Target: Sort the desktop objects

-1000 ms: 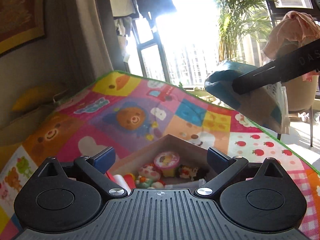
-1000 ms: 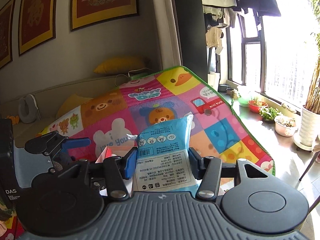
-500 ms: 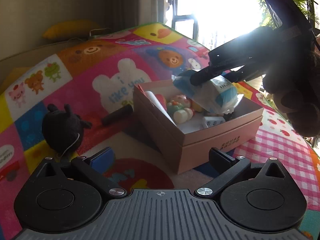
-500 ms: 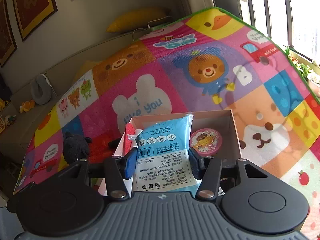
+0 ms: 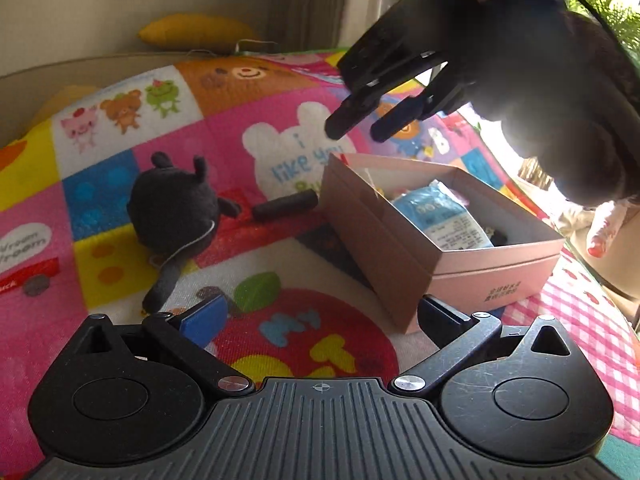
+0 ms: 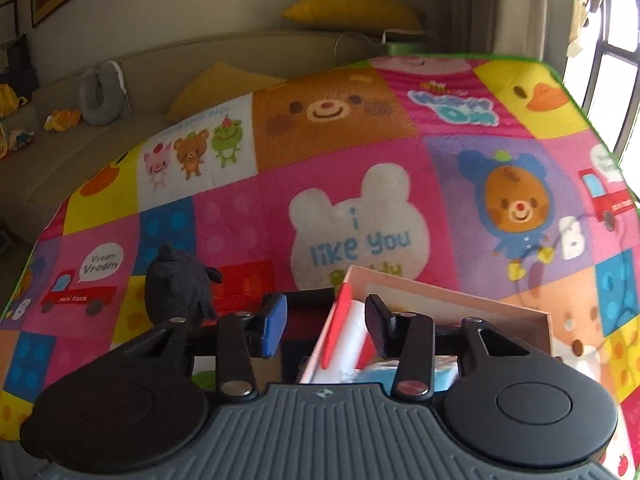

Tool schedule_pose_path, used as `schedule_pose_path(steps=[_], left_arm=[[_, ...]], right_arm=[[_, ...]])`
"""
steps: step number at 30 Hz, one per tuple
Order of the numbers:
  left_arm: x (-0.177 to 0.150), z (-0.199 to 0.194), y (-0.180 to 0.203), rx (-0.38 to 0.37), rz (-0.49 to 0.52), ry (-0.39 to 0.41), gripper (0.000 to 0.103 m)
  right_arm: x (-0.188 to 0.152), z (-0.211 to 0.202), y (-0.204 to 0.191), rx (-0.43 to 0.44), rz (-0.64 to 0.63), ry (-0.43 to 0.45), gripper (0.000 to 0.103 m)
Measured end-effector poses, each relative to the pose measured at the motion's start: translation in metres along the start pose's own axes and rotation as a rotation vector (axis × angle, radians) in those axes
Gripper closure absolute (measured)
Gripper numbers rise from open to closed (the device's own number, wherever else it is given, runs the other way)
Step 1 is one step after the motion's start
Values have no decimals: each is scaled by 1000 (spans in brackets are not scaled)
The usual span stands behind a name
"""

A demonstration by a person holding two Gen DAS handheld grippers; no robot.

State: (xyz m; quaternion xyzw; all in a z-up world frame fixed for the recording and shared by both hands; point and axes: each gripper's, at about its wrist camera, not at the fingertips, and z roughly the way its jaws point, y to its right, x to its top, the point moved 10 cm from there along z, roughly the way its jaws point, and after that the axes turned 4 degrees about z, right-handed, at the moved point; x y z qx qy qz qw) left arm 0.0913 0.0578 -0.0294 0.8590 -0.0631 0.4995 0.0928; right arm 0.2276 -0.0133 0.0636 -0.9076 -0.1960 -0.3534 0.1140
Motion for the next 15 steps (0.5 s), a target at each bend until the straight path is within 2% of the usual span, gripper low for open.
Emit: schedule_pose_path(steps=[4, 7, 10, 13, 15], left_arm=[[-1, -12, -35, 118, -51, 20, 0], [-3, -20, -58, 123, -137, 29, 0], [-5, -19, -67, 93, -203, 26, 0], [-6, -19, -65, 81, -205, 30, 0], [-6, -20, -63, 75, -202, 36, 0]], right_arm=[[6, 62, -21, 13, 116, -195, 65], [-1, 96, -23, -13, 300, -303, 65], [-4, 112, -20, -90, 406, -314, 65], [0, 117, -21, -158, 444, -281, 65], [-2, 125, -24, -191, 444, -299, 65]])
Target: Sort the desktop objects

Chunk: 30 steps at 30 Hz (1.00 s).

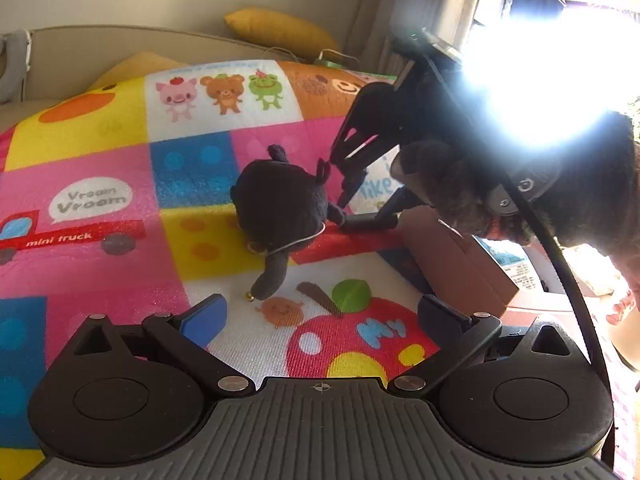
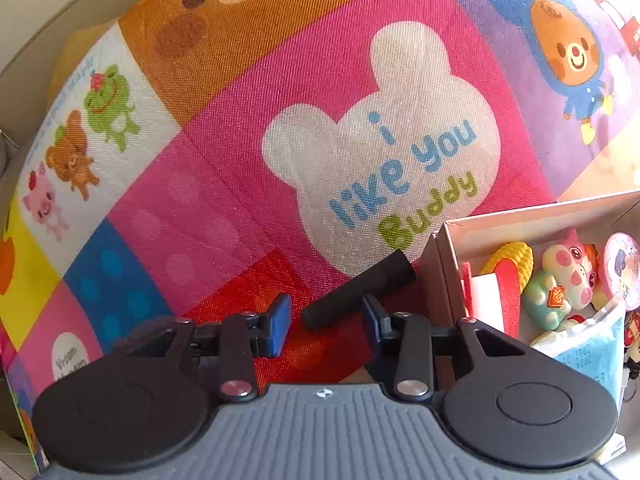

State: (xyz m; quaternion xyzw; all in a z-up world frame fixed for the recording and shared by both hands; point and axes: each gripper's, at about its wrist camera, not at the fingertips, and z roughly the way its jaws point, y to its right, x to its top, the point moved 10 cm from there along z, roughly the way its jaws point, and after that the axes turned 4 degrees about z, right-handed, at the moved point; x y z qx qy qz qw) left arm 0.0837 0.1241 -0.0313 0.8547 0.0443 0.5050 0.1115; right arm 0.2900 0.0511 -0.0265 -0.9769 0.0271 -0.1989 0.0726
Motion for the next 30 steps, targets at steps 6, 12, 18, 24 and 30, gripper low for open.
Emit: schedule_pose_path(steps=[6, 12, 18, 24, 30], left_arm=[[0, -3, 0, -13, -17, 11, 0], [0, -3, -3, -20, -43, 9, 0], [0, -4, -3, -26, -44, 18, 0], [-2, -6, 9, 15, 37, 4, 0], [-20, -13, 56, -22, 215, -54, 0]], right_arm=[[-16, 15, -14, -102, -108, 8, 73], [-34, -19, -19, -7, -173, 44, 84], [-81, -115, 2, 185, -269, 84, 100], [-139, -188, 62, 305, -401, 183, 102], [-155, -186, 148, 208, -401, 338, 93]])
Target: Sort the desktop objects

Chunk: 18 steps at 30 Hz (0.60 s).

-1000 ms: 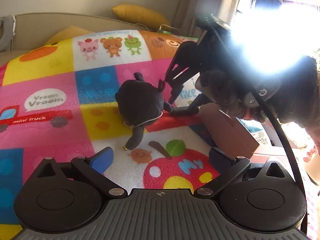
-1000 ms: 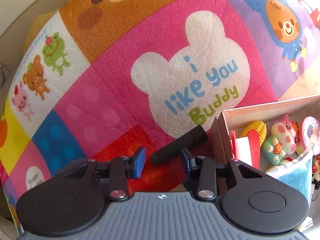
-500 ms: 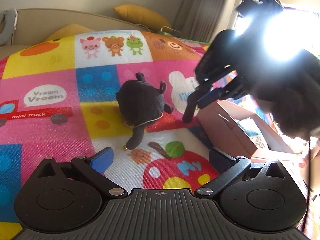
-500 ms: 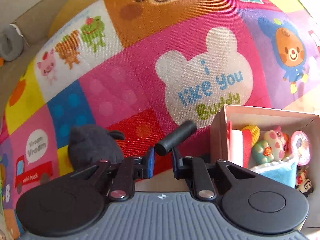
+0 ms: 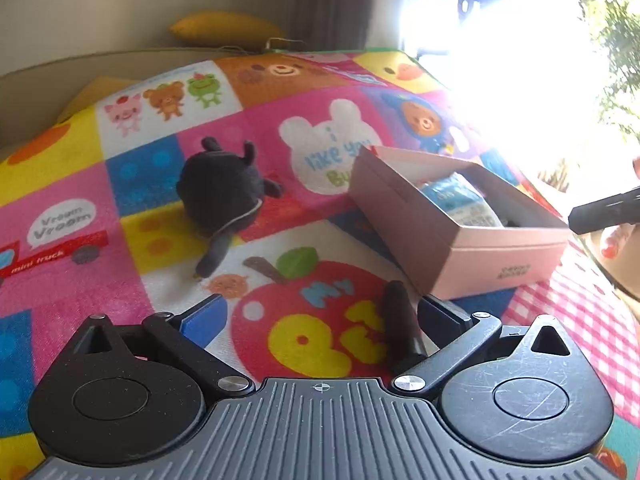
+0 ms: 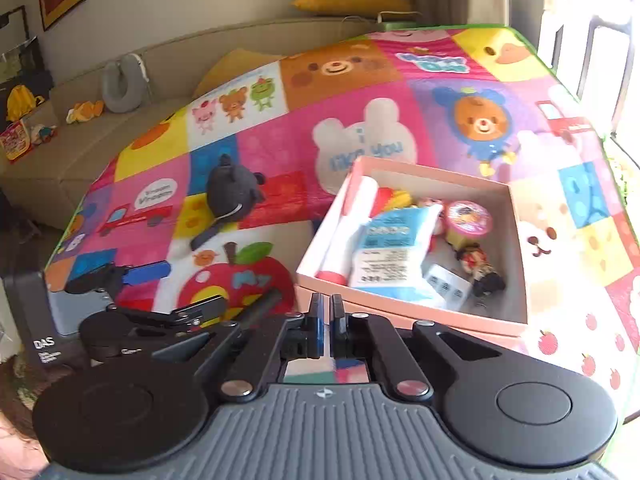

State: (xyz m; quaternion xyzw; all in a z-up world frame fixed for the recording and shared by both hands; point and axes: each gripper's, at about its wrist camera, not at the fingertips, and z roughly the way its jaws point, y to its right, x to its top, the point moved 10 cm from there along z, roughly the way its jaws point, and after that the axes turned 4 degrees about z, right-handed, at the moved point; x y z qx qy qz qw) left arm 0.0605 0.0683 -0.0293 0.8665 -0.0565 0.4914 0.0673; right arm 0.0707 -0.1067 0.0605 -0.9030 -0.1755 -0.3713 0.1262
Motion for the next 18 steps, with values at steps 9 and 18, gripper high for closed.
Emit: schedule_pose_path(steps=[9, 18], left_arm=[[-9, 8, 64, -55, 151, -79, 33], [-17, 18, 95, -4, 254, -151, 69]], right_arm=[[-68, -4, 89, -141, 194, 131, 31], [-113, -6, 125, -102, 410, 169, 15]])
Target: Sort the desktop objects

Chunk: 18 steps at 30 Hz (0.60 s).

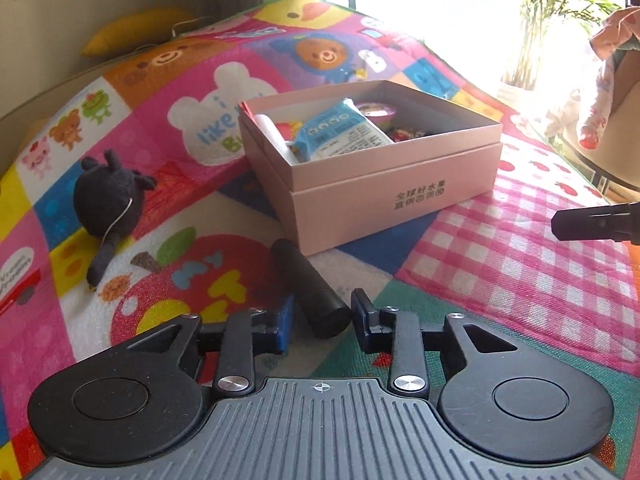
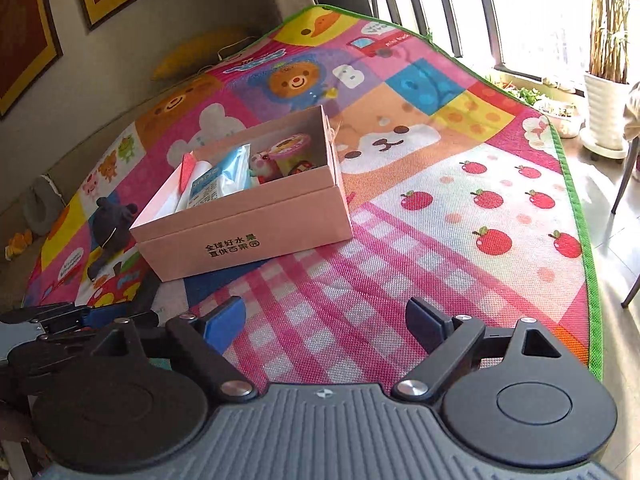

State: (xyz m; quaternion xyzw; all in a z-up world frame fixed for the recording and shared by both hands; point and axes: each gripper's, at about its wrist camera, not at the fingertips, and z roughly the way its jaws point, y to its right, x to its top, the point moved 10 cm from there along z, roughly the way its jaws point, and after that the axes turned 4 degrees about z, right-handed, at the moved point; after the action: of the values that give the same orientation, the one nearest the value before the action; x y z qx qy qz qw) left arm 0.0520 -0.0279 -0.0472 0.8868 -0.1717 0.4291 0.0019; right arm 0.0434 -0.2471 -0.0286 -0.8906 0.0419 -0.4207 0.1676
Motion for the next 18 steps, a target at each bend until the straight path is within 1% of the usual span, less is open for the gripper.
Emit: schedule_pose_path(steps=[2, 3, 4, 7, 9, 10, 11, 13, 15, 16, 17, 18], left_arm=[[-1, -6, 5, 6, 35, -4, 69], [-1, -11, 10, -3, 53, -2, 70], [-2, -17, 17, -36, 63, -4, 70], [-3, -34, 47, -134, 95, 7, 69], [-2, -35, 64, -170, 126, 13, 69], [-1, -33, 69, -178, 144, 14, 67], [1, -30, 72, -176, 166, 17, 65], [5, -22, 69, -134, 220, 25, 63], [9, -16, 53, -85, 238, 27, 51], [12, -15, 42, -60, 233, 32, 42], [14, -14, 31, -35, 223, 37, 37], [17, -14, 17, -1, 212, 39, 36]], right_arm=[[0, -5, 2, -4, -14, 25, 11], [1, -8, 3, -8, -19, 42, 7], [2, -10, 4, -9, -23, 57, 5], [3, -13, 5, -7, -26, 78, 4], [2, -11, 5, -1, -18, 71, 4], [2, -10, 5, 1, -17, 69, 4], [3, -9, 3, 3, -18, 66, 4], [4, -9, -1, 6, -30, 70, 3], [7, -12, -6, 6, -52, 84, 1], [9, -13, -8, 5, -64, 91, 0], [11, -13, -11, 4, -77, 98, 0], [13, -13, -15, 5, -92, 100, 0]])
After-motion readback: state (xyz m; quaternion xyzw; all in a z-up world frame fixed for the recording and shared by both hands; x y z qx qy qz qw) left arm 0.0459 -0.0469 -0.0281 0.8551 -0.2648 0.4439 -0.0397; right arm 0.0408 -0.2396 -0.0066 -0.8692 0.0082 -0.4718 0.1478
